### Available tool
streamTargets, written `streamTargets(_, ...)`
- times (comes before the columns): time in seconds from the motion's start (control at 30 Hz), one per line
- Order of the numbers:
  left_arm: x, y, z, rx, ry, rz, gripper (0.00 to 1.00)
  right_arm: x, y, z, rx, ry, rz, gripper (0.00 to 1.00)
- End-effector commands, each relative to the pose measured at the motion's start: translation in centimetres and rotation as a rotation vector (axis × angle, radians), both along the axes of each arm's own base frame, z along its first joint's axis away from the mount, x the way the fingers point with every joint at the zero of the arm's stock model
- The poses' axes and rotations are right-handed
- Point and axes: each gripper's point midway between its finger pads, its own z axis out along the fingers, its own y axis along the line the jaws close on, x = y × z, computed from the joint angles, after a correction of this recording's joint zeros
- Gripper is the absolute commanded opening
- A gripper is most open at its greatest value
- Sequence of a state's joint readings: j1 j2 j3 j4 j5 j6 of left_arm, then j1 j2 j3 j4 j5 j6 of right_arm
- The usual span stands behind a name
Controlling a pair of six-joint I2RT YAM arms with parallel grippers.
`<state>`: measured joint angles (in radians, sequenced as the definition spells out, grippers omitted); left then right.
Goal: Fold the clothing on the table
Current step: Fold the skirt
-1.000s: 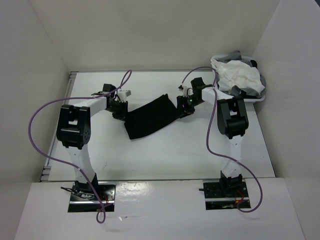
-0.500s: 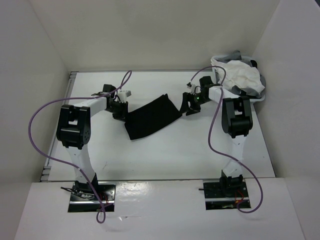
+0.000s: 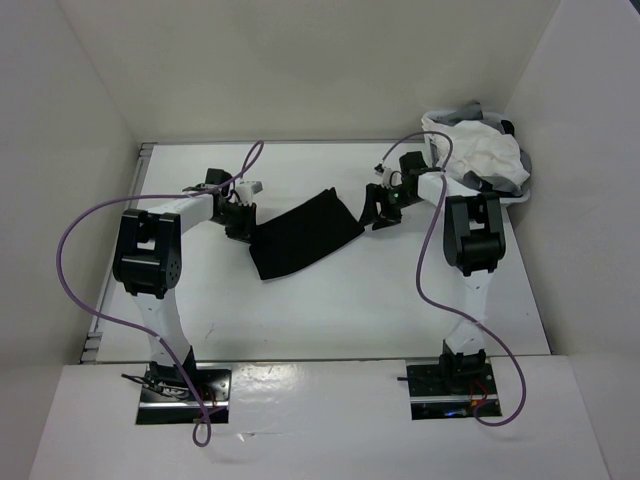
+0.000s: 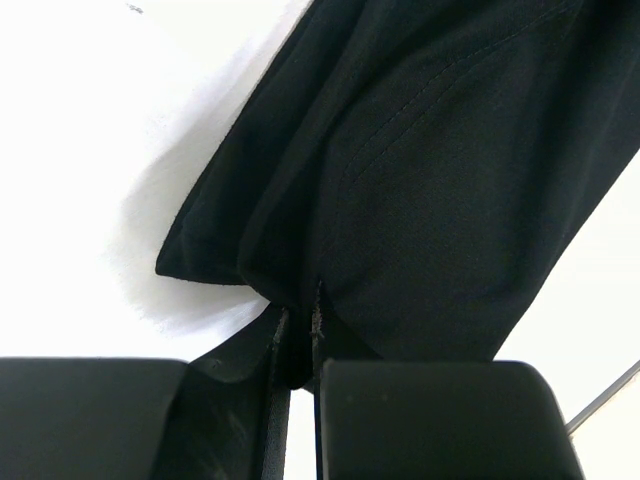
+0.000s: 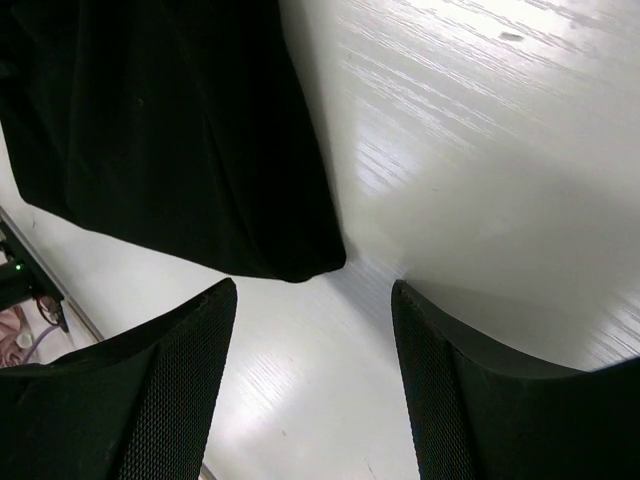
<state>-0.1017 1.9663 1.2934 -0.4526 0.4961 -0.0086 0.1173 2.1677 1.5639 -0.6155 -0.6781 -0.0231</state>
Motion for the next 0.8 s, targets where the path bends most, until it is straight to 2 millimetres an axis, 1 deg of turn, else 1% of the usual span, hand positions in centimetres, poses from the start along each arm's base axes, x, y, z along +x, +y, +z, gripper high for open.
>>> streamTargets(0.0, -0.5, -0.5, 0.8, -0.037, 0.002, -0.008, 0.02, -0.4, 0.4, -3.5, -0.067, 0.026, 0.032, 0.70)
streamTargets(0.03, -0.5, -0.5, 0.8, -0.037, 0.002, -0.008, 0.02, -0.5, 1.0, -3.1, -0.054, 0.021, 0.054, 0.70)
streamTargets(0.07, -0.5, -0.5, 0.8, -0.037, 0.002, -0.008, 0.02, -0.7, 1.1, -3.4, -0.045, 0.031, 0.058, 0.70)
streamTargets(0.1, -0.5, -0.5, 0.8, -0.037, 0.002, -0.008, 0.02, -0.4, 1.2, -3.1, -0.043, 0.021, 0.058, 0.70)
streamTargets(0.13, -0.5, -0.5, 0.8, -0.037, 0.002, -0.008, 0.02, -0.4, 1.2, -3.1, -0.043, 0.021, 0.058, 0.70)
streamTargets(0.17, -0.5, -0.5, 0.8, -0.037, 0.002, -0.008, 0.02, -0.6, 1.7, -3.0, -0.035, 0.022, 0.070, 0.70)
streamTargets(0.27, -0.5, -0.5, 0.8, -0.037, 0.002, -0.008, 0.02, -0.3, 1.7, -2.8, -0.033, 0.013, 0.070, 0.70)
streamTargets(0.3, -0.5, -0.5, 0.8, -0.037, 0.002, -0.008, 0.02, -0.3, 2.3, -2.8, -0.025, 0.014, 0.083, 0.70)
streamTargets(0.33, -0.5, -0.5, 0.8, -0.037, 0.002, -0.008, 0.02, -0.3, 2.3, -2.8, -0.025, 0.014, 0.083, 0.70)
streamTargets(0.37, -0.5, -0.6, 0.9, -0.045, 0.003, -0.011, 0.02, -0.3, 2.3, -2.9, -0.026, 0.008, 0.090, 0.68)
streamTargets(0.4, -0.5, -0.6, 0.9, -0.045, 0.003, -0.012, 0.02, -0.9, 2.7, -3.0, -0.019, 0.019, 0.102, 0.68)
streamTargets(0.47, -0.6, -0.6, 0.6, -0.044, 0.012, -0.011, 0.02, -1.2, 2.7, -3.3, -0.020, 0.028, 0.102, 0.66)
streamTargets(0.63, -0.6, -0.6, 0.6, -0.044, 0.012, -0.011, 0.02, -1.3, 2.9, -3.1, -0.001, 0.025, 0.116, 0.64)
streamTargets(0.77, -0.6, -0.6, 0.6, -0.044, 0.012, -0.011, 0.02, -1.5, 3.3, -3.1, -0.001, 0.025, 0.125, 0.60)
